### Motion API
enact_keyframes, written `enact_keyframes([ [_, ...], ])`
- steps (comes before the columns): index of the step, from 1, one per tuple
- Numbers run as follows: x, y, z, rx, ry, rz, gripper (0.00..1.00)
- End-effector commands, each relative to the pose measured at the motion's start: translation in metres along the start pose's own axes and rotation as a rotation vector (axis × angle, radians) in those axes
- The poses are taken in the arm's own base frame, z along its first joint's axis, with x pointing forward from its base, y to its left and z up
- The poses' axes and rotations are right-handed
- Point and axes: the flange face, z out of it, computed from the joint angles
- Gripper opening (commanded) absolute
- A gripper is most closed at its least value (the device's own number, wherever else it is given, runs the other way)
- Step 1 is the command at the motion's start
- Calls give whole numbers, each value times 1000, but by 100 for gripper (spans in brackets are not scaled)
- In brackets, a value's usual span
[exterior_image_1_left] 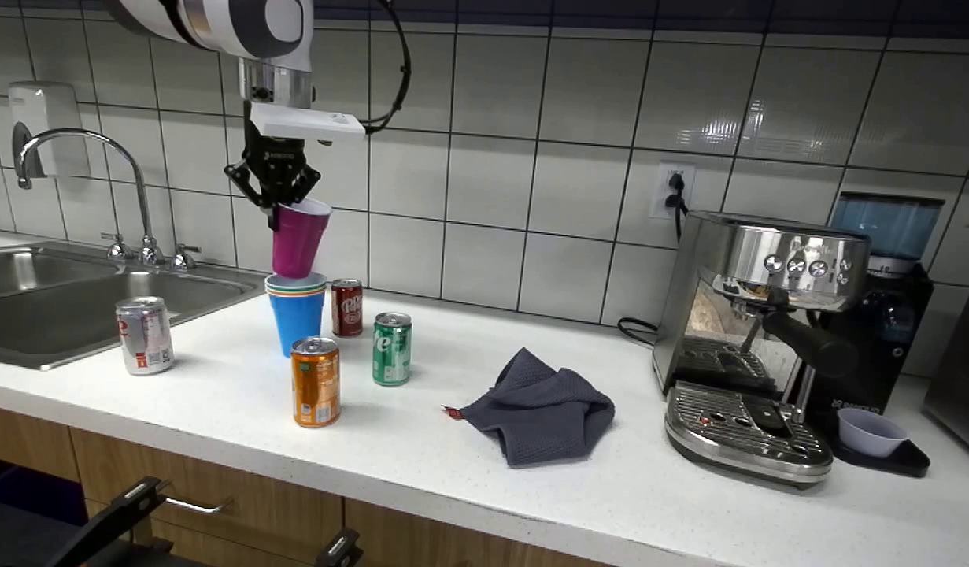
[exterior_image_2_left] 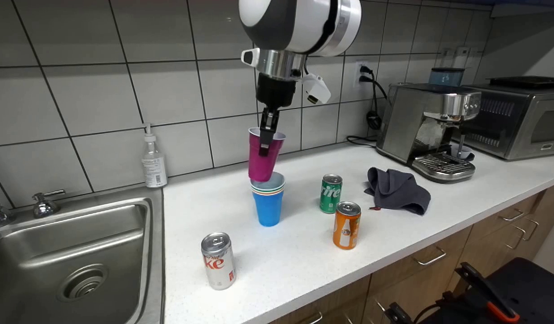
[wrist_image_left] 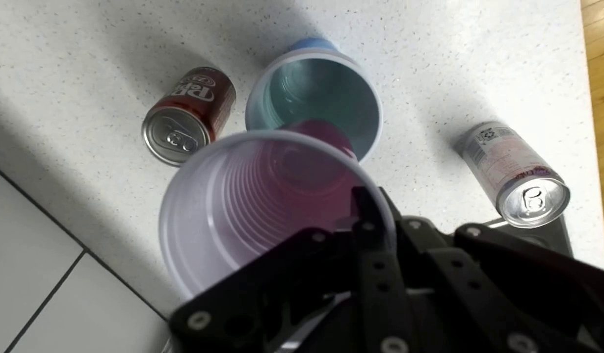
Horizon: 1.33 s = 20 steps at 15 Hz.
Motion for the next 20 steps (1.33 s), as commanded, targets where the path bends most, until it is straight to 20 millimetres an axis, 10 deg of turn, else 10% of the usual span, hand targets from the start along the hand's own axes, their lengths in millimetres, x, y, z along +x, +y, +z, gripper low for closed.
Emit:
enact_keyframes([
  [1,-7,-4,0,-20,1,-66,1],
  [20,-25,-30,33,-72,-37,-187,1],
])
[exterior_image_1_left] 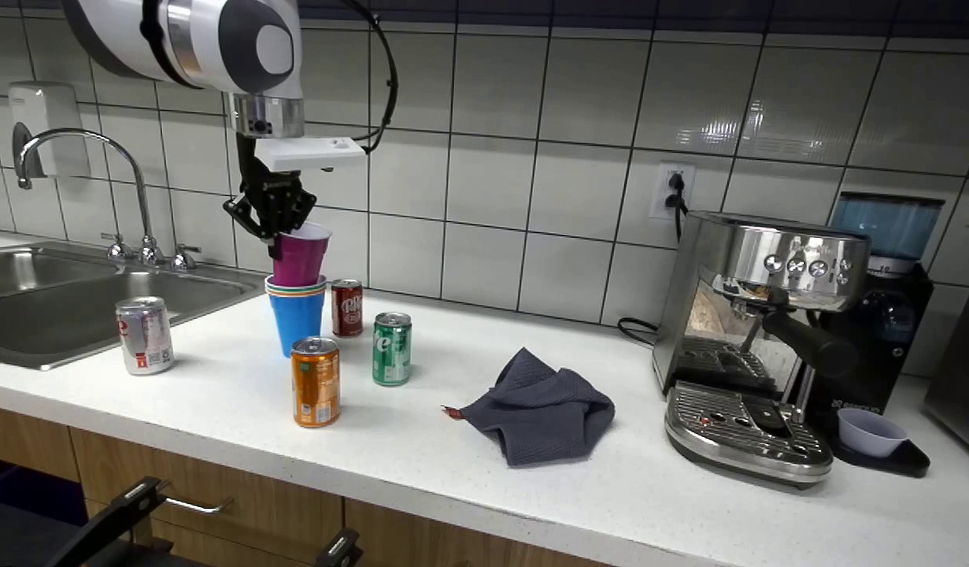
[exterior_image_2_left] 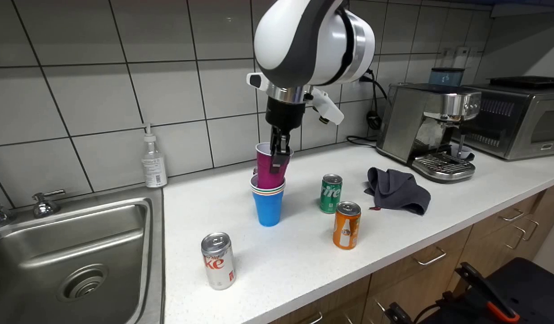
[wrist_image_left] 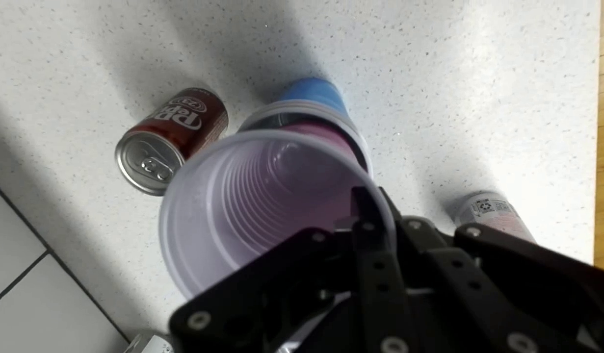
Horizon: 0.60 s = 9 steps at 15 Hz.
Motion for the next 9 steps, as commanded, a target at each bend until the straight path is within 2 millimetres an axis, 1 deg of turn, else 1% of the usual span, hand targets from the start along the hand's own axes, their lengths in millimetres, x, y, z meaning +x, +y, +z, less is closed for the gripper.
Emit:
enact_keyframes([
  [1,0,-8,2,-30,-5,-39,1],
  [9,4,-17,10,-40,-15,-74,1],
])
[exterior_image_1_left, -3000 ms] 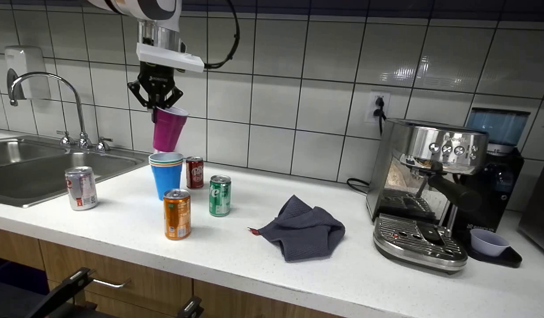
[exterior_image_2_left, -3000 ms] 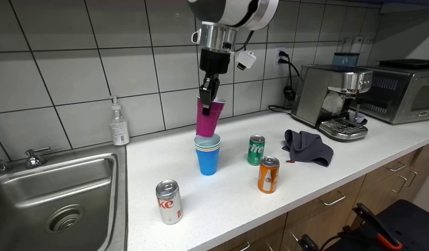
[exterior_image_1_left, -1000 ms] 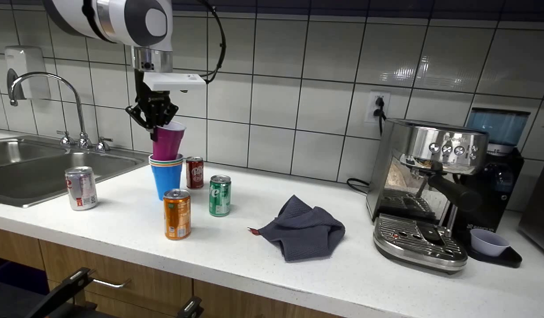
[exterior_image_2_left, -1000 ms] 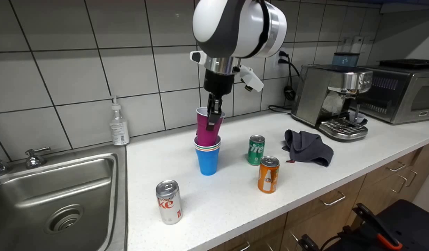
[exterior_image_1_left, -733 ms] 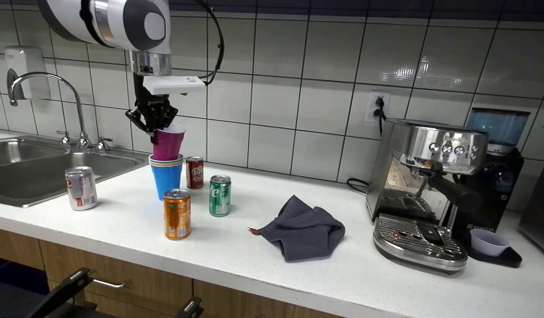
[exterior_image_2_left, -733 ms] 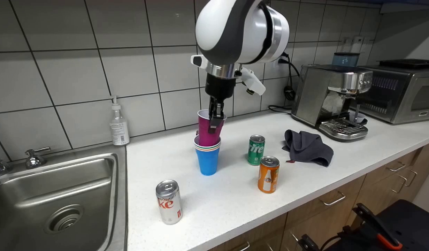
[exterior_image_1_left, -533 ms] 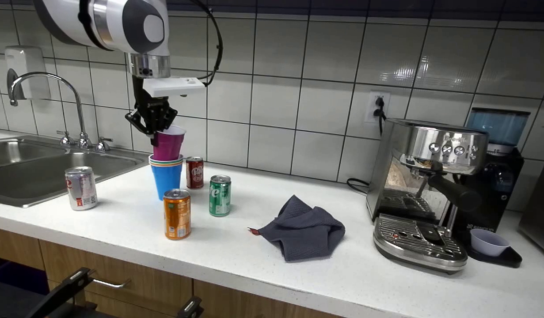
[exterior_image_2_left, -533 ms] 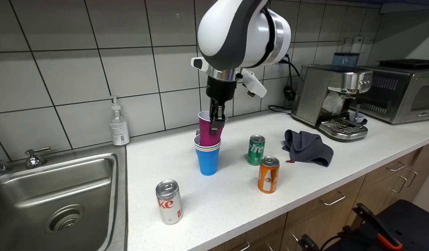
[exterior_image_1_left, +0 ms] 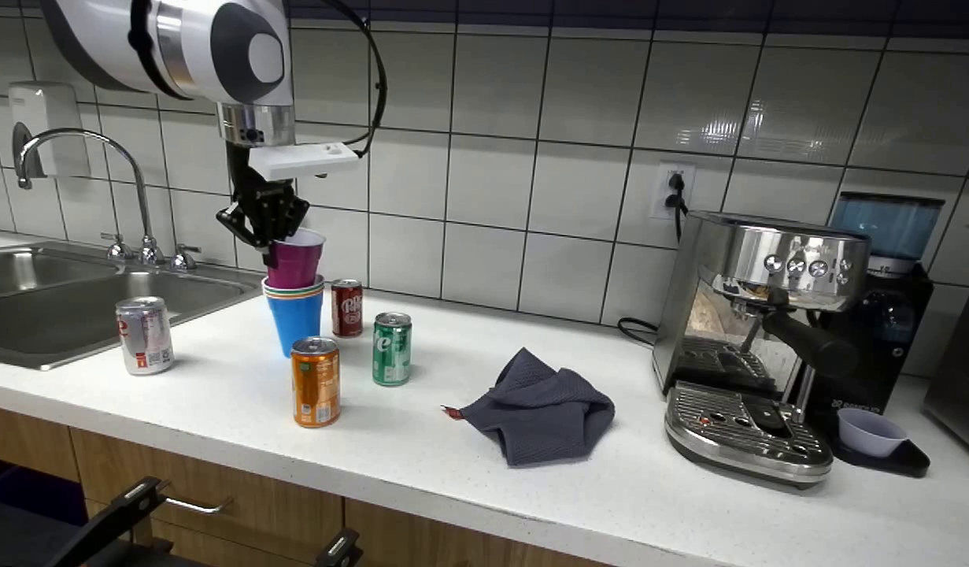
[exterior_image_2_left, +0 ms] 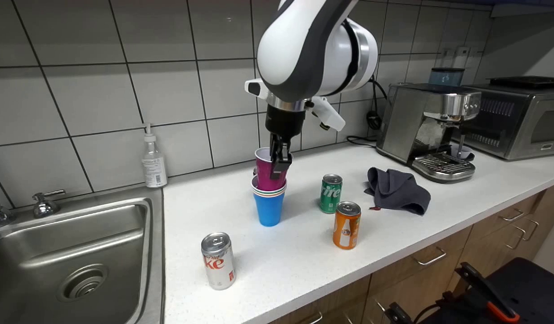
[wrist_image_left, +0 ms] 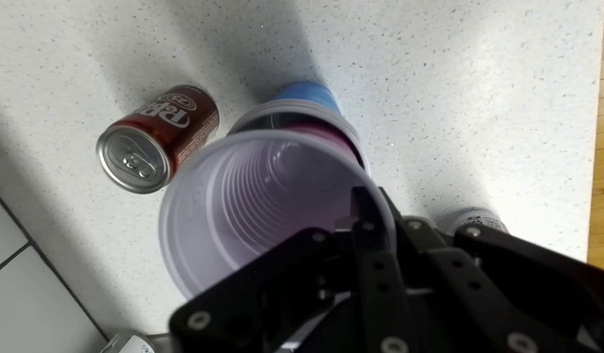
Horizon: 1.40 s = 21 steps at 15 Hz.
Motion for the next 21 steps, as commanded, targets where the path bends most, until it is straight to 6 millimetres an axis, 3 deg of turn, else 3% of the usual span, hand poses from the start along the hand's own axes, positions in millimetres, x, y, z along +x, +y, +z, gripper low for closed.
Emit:
enact_keyframes([
  [1,3,-4,2,-27,-3,-23,1],
  [21,7,0,25,-67,-63,-107,1],
])
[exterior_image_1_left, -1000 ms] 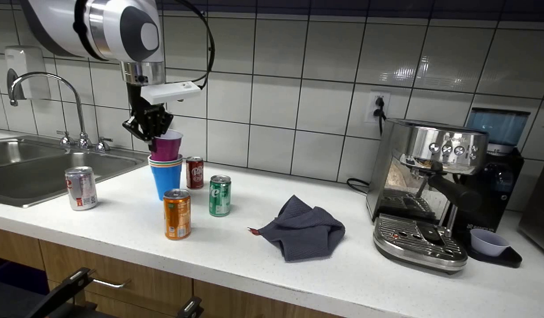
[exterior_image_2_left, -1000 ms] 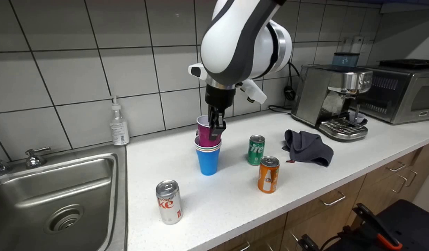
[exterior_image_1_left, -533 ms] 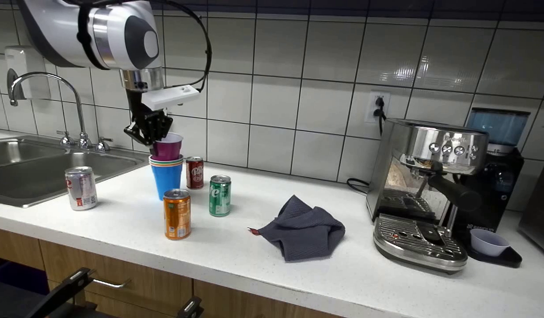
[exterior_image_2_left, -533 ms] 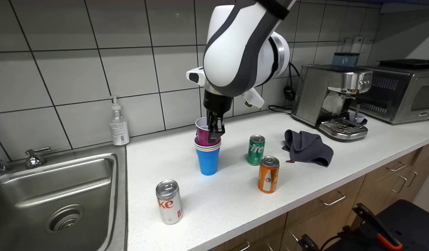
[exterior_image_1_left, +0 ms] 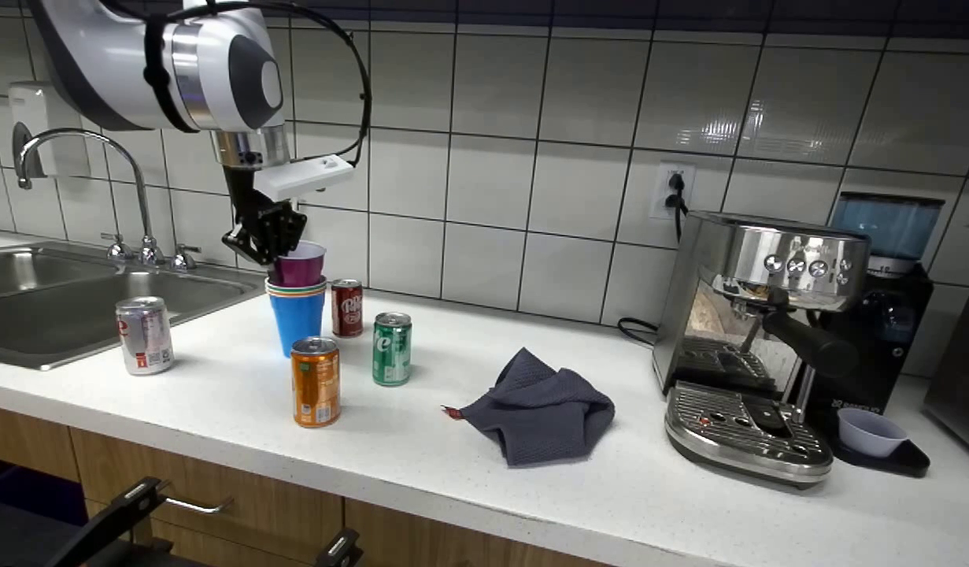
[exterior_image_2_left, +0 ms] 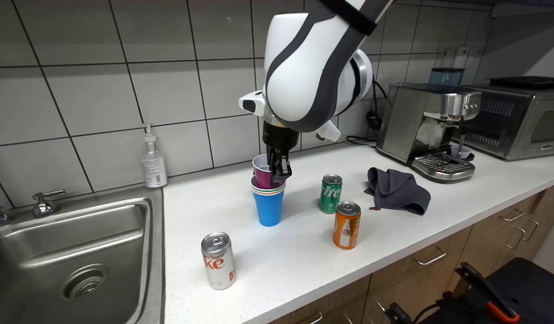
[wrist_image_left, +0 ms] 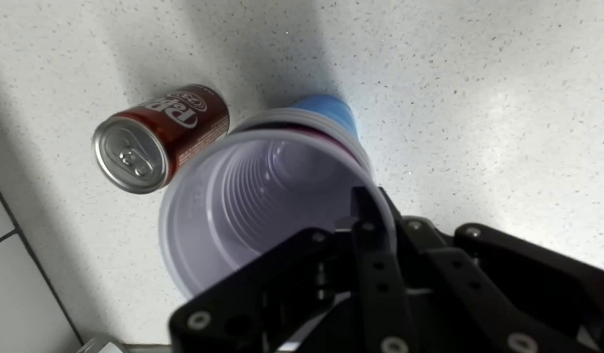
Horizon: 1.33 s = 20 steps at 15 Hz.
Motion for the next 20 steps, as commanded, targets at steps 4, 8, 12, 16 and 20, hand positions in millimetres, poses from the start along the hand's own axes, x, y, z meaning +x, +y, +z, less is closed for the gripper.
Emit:
enact_keyframes([
  [4,1,6,0,-25,-19,-1,1],
  [8,2,6,2,-29,-26,1,1],
  [12,3,4,5,-33,-31,-2,1],
  [16,5,3,9,-35,-42,4,1],
  [20,6,5,9,-41,-46,13,29],
])
